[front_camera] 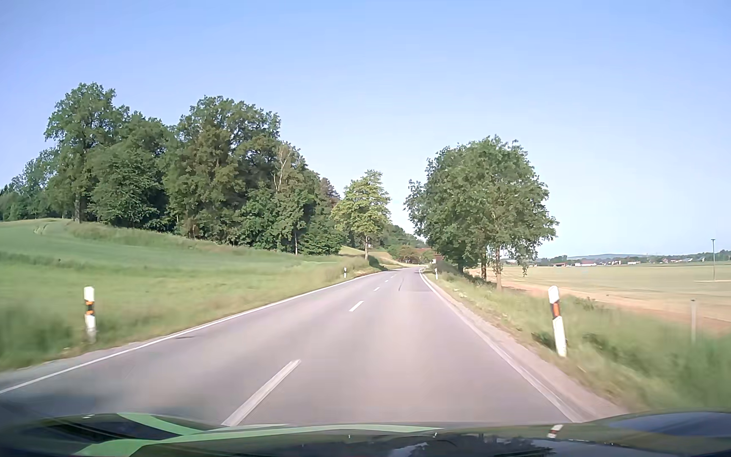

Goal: Follow the waypoints while adhering to traffic rules and regulations

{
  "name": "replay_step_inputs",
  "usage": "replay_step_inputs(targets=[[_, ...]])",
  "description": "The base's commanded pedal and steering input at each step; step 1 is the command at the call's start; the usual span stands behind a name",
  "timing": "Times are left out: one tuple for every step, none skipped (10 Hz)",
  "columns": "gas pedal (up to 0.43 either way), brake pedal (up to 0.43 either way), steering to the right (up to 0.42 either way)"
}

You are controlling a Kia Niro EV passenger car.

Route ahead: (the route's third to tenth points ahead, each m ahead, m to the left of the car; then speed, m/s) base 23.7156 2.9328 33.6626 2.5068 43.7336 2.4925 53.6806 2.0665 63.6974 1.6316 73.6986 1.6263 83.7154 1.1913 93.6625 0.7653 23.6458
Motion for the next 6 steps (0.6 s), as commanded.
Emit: replay_step_inputs(targets=[[0.157,0.000,0.003],[0.118,0.000,0.003],[0.067,0.000,0.003],[0.059,0.000,0.003],[0.067,0.000,0.003],[0.079,0.000,0.004]])
